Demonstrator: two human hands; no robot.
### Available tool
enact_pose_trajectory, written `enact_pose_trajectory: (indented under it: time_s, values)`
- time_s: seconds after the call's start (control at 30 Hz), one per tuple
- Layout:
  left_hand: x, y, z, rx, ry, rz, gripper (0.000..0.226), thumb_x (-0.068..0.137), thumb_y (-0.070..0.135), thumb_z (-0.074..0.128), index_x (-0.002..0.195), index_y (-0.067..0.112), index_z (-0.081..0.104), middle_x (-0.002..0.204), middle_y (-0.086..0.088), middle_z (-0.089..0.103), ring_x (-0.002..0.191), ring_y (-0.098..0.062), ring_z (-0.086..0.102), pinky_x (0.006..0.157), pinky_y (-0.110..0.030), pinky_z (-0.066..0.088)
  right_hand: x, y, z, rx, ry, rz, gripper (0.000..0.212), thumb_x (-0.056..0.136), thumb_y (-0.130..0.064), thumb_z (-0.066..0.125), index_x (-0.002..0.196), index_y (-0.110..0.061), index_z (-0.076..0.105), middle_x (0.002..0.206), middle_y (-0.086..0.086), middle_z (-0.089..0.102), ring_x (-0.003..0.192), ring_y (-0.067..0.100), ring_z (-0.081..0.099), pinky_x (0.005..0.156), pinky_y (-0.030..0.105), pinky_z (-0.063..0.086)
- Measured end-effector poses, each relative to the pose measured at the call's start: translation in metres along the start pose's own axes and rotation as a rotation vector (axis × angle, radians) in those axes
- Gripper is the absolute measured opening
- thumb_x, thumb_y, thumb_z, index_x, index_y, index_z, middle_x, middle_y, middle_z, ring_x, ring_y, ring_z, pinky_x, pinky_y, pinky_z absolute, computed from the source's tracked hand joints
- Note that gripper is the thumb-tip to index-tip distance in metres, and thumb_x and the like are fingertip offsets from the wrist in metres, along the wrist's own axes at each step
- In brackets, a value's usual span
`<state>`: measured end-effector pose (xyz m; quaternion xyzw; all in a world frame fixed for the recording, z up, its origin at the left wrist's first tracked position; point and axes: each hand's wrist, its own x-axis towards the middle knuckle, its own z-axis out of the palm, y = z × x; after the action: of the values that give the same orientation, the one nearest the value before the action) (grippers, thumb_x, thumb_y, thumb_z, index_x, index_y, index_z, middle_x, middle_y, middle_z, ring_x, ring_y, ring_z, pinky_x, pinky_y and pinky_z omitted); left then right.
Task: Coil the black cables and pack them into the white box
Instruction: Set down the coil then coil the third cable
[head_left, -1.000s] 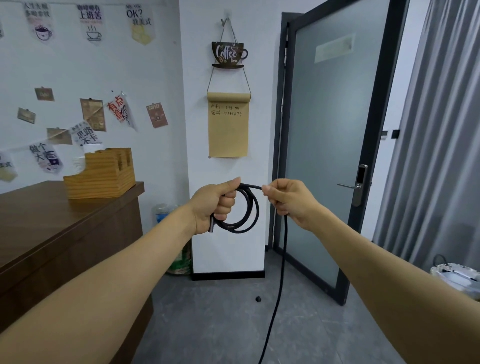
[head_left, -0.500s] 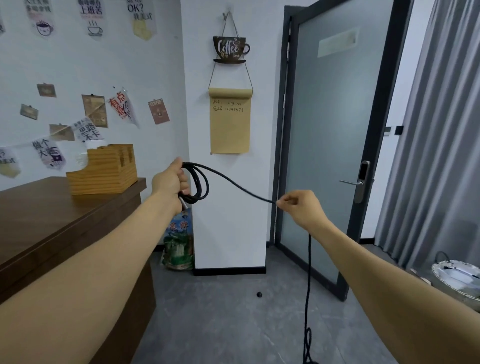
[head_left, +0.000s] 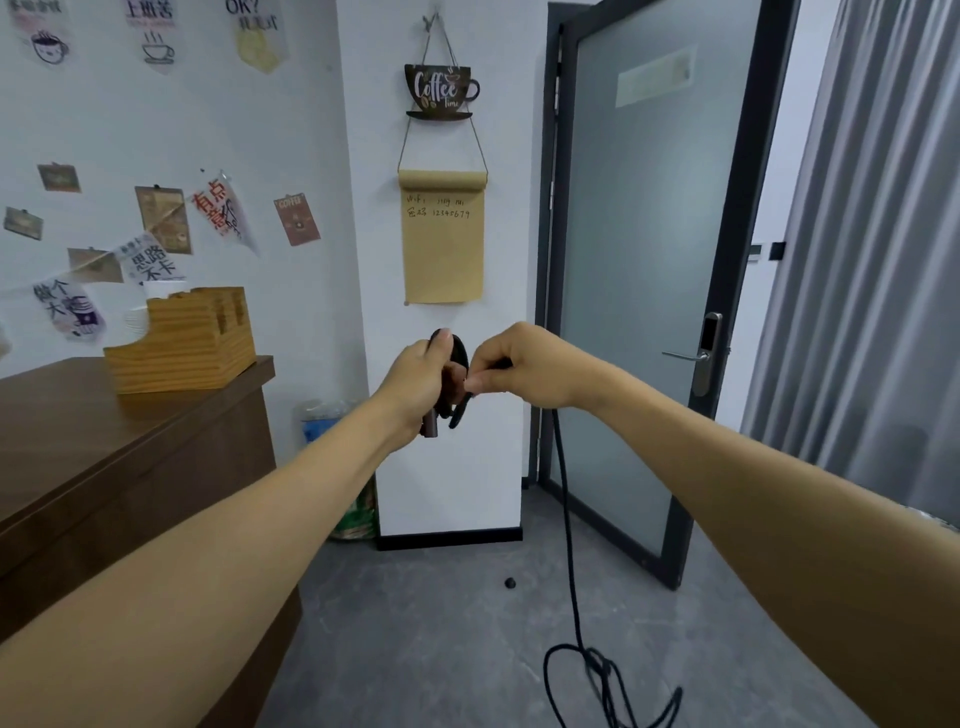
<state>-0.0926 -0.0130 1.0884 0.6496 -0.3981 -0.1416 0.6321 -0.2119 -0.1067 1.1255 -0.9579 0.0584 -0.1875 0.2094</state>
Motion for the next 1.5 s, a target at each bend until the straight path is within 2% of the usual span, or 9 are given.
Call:
enact_pose_trajectory:
  time_s: [0.2,0.4,0.53,0.63,0.77,0.97,1.3,1.4,1.5]
  values:
    - [-0.011,0.0,0.01,-0.017,-0.107,0.006,0.044,0.104,0.031,0.028,0.07,0.012,0.049,0.05,0.001,0.051,0.047,-0.015,0.047,0.053,-0.027,0.04,-0.003,0.003,0.001,0.165,0.082,0.024,0.018,0.088,-0.022,0.065,0.079,-0.008,0.071,0.065,0.006,0.053,0.061,0.015,0.04,0.06,0.028,0.036]
    - [-0.015,0.007,0.004,-0.038,-0.196,-0.065,0.062,0.104,0.037,0.028,0.049,0.026,0.055,0.052,0.005,0.023,0.044,-0.01,0.02,0.045,-0.02,0.027,0.004,-0.002,0.002,0.216,0.181,0.085,0.026,0.08,-0.03,0.073,0.073,-0.006,0.07,0.06,0.001,0.054,0.058,0.016,0.04,0.054,0.025,0.033]
    - [-0.019,0.007,-0.009,-0.006,-0.288,-0.173,0.045,0.1,0.046,0.034,0.066,0.018,0.042,0.048,0.009,0.025,0.04,-0.007,0.018,0.041,-0.017,0.023,0.009,0.005,0.007,0.235,0.215,0.191,0.033,0.07,-0.037,0.08,0.067,-0.008,0.064,0.054,-0.005,0.054,0.051,0.011,0.04,0.049,0.02,0.033]
    - [-0.023,0.004,-0.022,0.013,-0.322,-0.216,0.044,0.091,0.051,0.049,0.061,0.02,0.037,0.049,0.008,0.022,0.041,-0.007,0.015,0.041,-0.018,0.019,0.003,0.018,0.011,0.362,0.186,0.24,0.036,0.07,-0.037,0.08,0.067,-0.01,0.056,0.052,-0.004,0.047,0.051,0.012,0.036,0.05,0.022,0.032]
    - [-0.023,0.0,-0.044,-0.078,-0.196,-0.217,0.035,0.09,0.028,0.06,0.063,0.022,0.039,0.046,0.009,0.02,0.039,-0.006,0.014,0.038,-0.018,0.013,-0.014,0.045,0.012,0.52,0.209,0.307,0.028,0.083,-0.031,0.069,0.072,-0.007,0.059,0.06,0.001,0.044,0.055,0.012,0.035,0.052,0.022,0.032]
    - [-0.016,-0.003,-0.05,-0.228,0.025,-0.224,0.028,0.091,0.021,0.059,0.068,0.02,0.045,0.042,0.011,0.022,0.035,-0.006,0.014,0.038,-0.018,0.013,-0.019,0.054,0.027,0.567,0.202,0.351,0.022,0.088,-0.024,0.064,0.071,-0.011,0.062,0.061,0.002,0.047,0.055,0.012,0.035,0.052,0.022,0.031]
    - [0.004,0.0,-0.091,-0.423,0.439,-0.214,0.027,0.092,0.019,0.059,0.068,0.018,0.047,0.034,0.01,0.03,0.026,-0.005,0.021,0.031,-0.012,0.02,-0.031,0.075,0.016,0.382,0.431,0.389,0.009,0.087,-0.017,0.066,0.081,-0.012,0.069,0.075,0.006,0.06,0.069,0.017,0.052,0.062,0.023,0.044]
    - [0.004,0.006,-0.082,-0.332,0.404,-0.134,0.034,0.093,0.027,0.06,0.065,0.018,0.042,0.038,0.01,0.029,0.029,-0.005,0.023,0.035,-0.014,0.025,-0.019,0.06,0.015,0.05,0.352,0.281,0.011,0.087,-0.015,0.063,0.089,-0.012,0.074,0.089,0.002,0.072,0.084,0.02,0.065,0.078,0.035,0.055]
    - [0.004,0.011,-0.066,-0.14,0.329,-0.045,0.04,0.093,0.033,0.057,0.063,0.018,0.035,0.05,0.004,0.03,0.039,-0.008,0.027,0.044,-0.021,0.029,-0.01,0.034,0.015,-0.269,0.156,0.15,0.016,0.086,-0.017,0.058,0.087,-0.017,0.074,0.092,-0.004,0.072,0.088,0.017,0.064,0.078,0.037,0.055]
